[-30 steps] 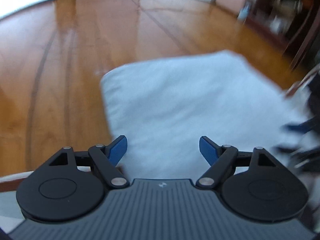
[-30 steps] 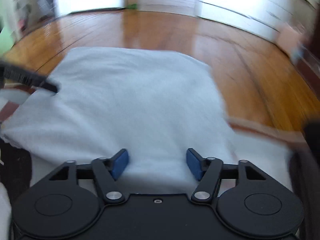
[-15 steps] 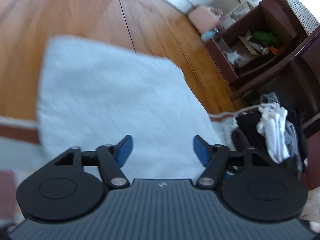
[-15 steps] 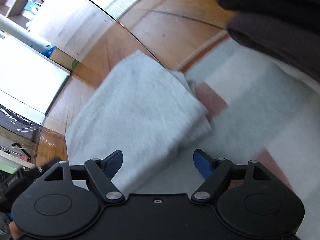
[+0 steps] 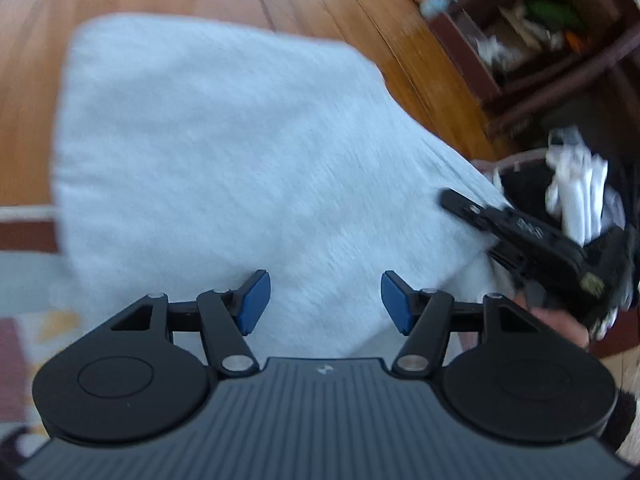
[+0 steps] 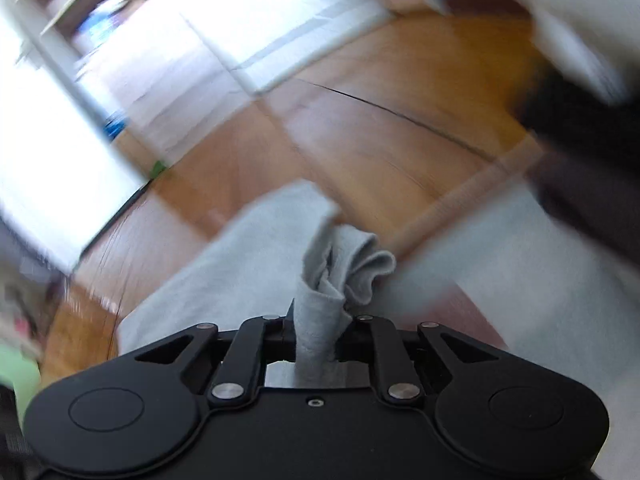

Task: Fold clothes

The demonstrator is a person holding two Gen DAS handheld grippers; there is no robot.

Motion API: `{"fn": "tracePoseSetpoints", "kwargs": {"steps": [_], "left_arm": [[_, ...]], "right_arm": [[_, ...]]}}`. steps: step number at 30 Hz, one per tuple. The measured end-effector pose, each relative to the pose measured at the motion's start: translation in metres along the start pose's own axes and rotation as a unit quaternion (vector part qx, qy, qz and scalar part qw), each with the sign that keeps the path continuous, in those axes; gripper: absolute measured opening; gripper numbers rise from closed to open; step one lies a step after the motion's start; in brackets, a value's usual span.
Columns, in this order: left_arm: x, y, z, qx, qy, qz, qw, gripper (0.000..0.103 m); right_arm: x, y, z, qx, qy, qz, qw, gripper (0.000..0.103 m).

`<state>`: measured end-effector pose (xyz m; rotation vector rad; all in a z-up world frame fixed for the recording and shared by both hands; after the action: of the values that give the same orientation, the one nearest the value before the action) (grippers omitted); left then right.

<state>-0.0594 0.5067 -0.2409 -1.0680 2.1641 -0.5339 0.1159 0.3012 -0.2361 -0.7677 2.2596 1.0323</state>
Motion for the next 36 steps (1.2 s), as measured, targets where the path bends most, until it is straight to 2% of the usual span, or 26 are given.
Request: {"fn": "tracePoseSetpoints", "kwargs": {"steps": [1, 3, 4, 6, 10, 13, 14, 16, 19, 21, 23, 25, 26, 27, 30, 34, 35, 36], "left_arm": [[-0.004, 0.006, -0.007, 0.006, -0.007, -0.015, 0.9999, 0.06], [-0.016, 0.023, -0.024, 0.025, -0.022, -0.059, 0.9977, 0.06], [-0.019, 0.036, -0.033, 0.059, -0.029, -0.102, 0.9926, 0.06], [-0.024, 0.063, -0.05, 0.13, -0.042, -0.191, 0.972, 0.06], [-0.02, 0.074, -0.063, 0.18, -0.057, -0.211, 0.9592, 0.06], [-0.016, 0.082, -0.073, 0.214, -0.068, -0.222, 0.9488, 0.06], [-0.013, 0.081, -0.067, 0.213, -0.063, -0.221, 0.9497, 0.06], [-0.012, 0.081, -0.053, 0.199, -0.045, -0.21, 0.9561, 0.06], [-0.013, 0.082, -0.038, 0.147, -0.032, -0.18, 0.9721, 0.06], [-0.016, 0.082, -0.035, 0.155, -0.033, -0.176, 0.9714, 0.064], [-0.02, 0.081, -0.035, 0.206, -0.039, -0.203, 0.9564, 0.064], [-0.024, 0.08, -0.034, 0.256, -0.045, -0.229, 0.9379, 0.066], [-0.025, 0.08, -0.033, 0.272, -0.046, -0.236, 0.932, 0.068], [-0.025, 0.08, -0.032, 0.272, -0.045, -0.235, 0.9321, 0.069], [-0.023, 0.079, -0.024, 0.227, -0.033, -0.211, 0.9502, 0.07], [-0.028, 0.076, -0.008, 0.204, -0.014, -0.192, 0.9597, 0.074], [-0.032, 0.075, -0.006, 0.185, -0.005, -0.175, 0.967, 0.071], [-0.035, 0.072, -0.005, 0.14, -0.004, -0.146, 0.9793, 0.062]], "right_arm": [[-0.005, 0.021, -0.003, -0.006, -0.002, -0.052, 0.999, 0.016], [-0.011, 0.067, -0.009, -0.026, -0.009, -0.153, 0.988, 0.016], [-0.01, 0.087, -0.011, -0.042, -0.008, -0.177, 0.983, 0.016], [-0.004, 0.123, -0.011, -0.07, 0.0, -0.214, 0.974, 0.016], [0.037, 0.165, 0.008, -0.091, 0.054, -0.294, 0.95, 0.016], [0.068, 0.167, 0.023, -0.096, 0.105, -0.309, 0.941, 0.016], [0.074, 0.164, 0.026, -0.096, 0.116, -0.309, 0.939, 0.016], [0.078, 0.161, 0.027, -0.098, 0.125, -0.305, 0.939, 0.016], [0.073, 0.16, 0.021, -0.103, 0.122, -0.296, 0.942, 0.016], [0.064, 0.164, 0.01, -0.122, 0.106, -0.29, 0.943, 0.016], [0.057, 0.16, 0.0, -0.14, 0.099, -0.271, 0.947, 0.016], [0.059, 0.152, 0.001, -0.144, 0.106, -0.261, 0.949, 0.016], [0.06, 0.149, 0.001, -0.146, 0.108, -0.258, 0.949, 0.016], [0.062, 0.148, -0.001, -0.145, 0.109, -0.263, 0.948, 0.016], [0.066, 0.155, 0.002, -0.158, 0.109, -0.275, 0.942, 0.016], [0.072, 0.165, 0.008, -0.171, 0.112, -0.306, 0.93, 0.016], [0.075, 0.168, 0.008, -0.172, 0.113, -0.319, 0.925, 0.016], [0.079, 0.169, 0.008, -0.173, 0.116, -0.333, 0.92, 0.016]]}}
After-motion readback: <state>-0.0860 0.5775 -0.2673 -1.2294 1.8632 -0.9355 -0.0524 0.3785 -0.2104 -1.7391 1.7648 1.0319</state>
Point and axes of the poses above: each gripper's, at about its wrist camera, not at the fingertips, and z roughly the way its jaws point, y to its left, x to its underside, the point moved 5 cm from there along z, roughly the way its jaws point, and after that the axes turned 1 degree about -x, right-handed, at the moved point
